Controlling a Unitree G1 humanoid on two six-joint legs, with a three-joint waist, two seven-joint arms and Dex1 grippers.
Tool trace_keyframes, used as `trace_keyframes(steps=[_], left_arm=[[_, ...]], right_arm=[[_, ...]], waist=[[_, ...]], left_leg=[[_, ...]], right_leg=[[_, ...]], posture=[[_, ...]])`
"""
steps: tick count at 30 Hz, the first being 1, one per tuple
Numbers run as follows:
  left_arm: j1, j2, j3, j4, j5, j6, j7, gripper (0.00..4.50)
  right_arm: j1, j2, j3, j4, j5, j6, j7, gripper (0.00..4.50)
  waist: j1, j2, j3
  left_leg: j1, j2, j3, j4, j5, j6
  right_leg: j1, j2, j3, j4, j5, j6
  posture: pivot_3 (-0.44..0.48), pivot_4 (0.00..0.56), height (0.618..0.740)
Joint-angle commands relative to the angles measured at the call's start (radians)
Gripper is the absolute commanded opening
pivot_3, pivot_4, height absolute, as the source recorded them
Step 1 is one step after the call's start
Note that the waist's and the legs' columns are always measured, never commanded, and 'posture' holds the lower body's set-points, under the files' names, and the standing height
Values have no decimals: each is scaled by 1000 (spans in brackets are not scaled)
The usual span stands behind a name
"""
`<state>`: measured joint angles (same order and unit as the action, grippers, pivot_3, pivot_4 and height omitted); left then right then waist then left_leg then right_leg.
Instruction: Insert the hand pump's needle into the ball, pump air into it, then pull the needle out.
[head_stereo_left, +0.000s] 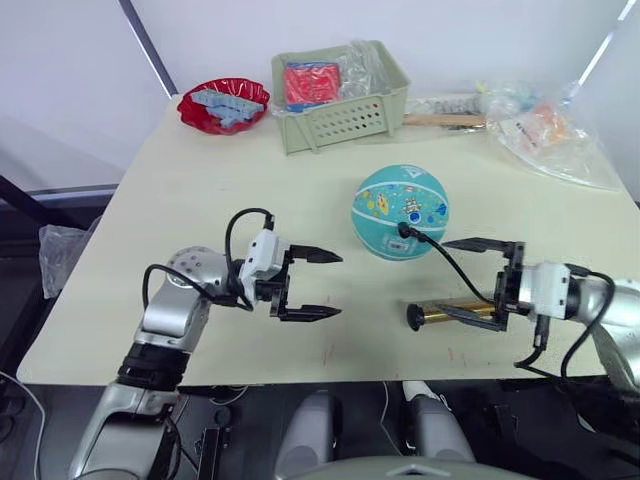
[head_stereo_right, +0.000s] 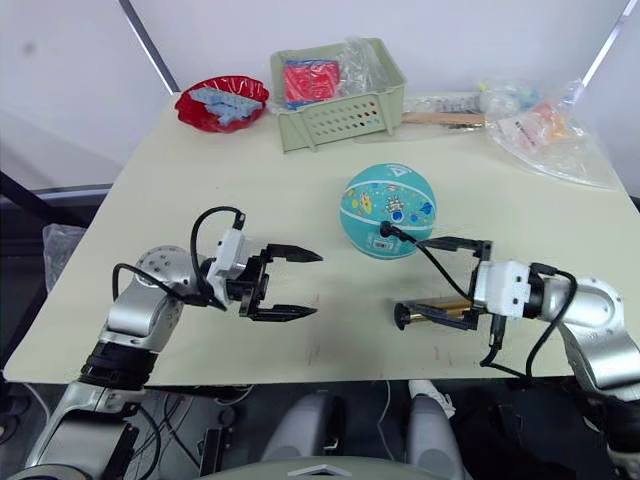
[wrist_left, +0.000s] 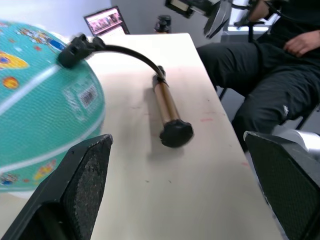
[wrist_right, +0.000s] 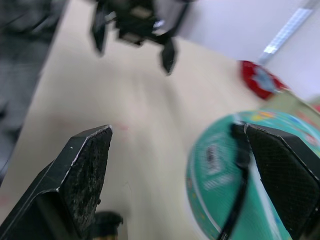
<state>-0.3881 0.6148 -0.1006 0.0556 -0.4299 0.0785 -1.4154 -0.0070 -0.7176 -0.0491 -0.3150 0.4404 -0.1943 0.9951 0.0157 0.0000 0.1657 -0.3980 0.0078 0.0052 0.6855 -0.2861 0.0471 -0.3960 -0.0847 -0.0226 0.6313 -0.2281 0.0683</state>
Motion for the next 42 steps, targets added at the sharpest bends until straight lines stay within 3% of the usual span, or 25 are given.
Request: trace_keyframes(steps=[1,11,17,21,29,35,42], left_arm=[[-33,-23,20,6,-6,-4,36,4500],[-224,-146,33,159,30,9,187,4500],[-367,-230,36,310,91,-19,307,4500],[-497,-303,44,459,129,-18,411,4500],[-632,-382,24,681,212,-101,438,4500],[-669,-415,2,801,267,-101,445,4500],[-627,-466,-28,888,333,-87,498,4500]], right_arm=[[79,39,-75,-83,35,34,-90,4447],[350,188,-165,-266,53,72,-267,4447],[403,213,-184,-300,45,65,-291,4447],[406,216,-184,-314,42,72,-299,4447],[379,214,-157,-321,26,87,-314,4447],[357,210,-142,-319,13,99,-313,4447],[253,158,-64,-355,-96,294,-395,4447]], waist=[[-1,0,0],[0,-1,0],[-5,-3,1],[2,-6,3],[-3,-7,3],[-3,-7,3],[1,-11,1]], left_leg=[[0,0,0,0,0,0],[4,-1,0,4,1,-1],[6,-1,5,5,1,-1],[6,-1,4,5,1,-1],[1,-1,5,5,1,0],[1,-1,6,5,1,0],[1,-1,5,5,1,0]], right_leg=[[0,0,0,0,0,0],[0,0,3,9,0,0],[0,2,9,10,0,0],[0,2,8,10,0,0],[-5,3,10,10,0,1],[-6,2,10,10,0,1],[-5,2,10,10,0,1]], posture=[[0,150,738],[0,150,738],[0,150,738],[0,150,738],[0,150,738],[0,150,738],[0,150,738]])
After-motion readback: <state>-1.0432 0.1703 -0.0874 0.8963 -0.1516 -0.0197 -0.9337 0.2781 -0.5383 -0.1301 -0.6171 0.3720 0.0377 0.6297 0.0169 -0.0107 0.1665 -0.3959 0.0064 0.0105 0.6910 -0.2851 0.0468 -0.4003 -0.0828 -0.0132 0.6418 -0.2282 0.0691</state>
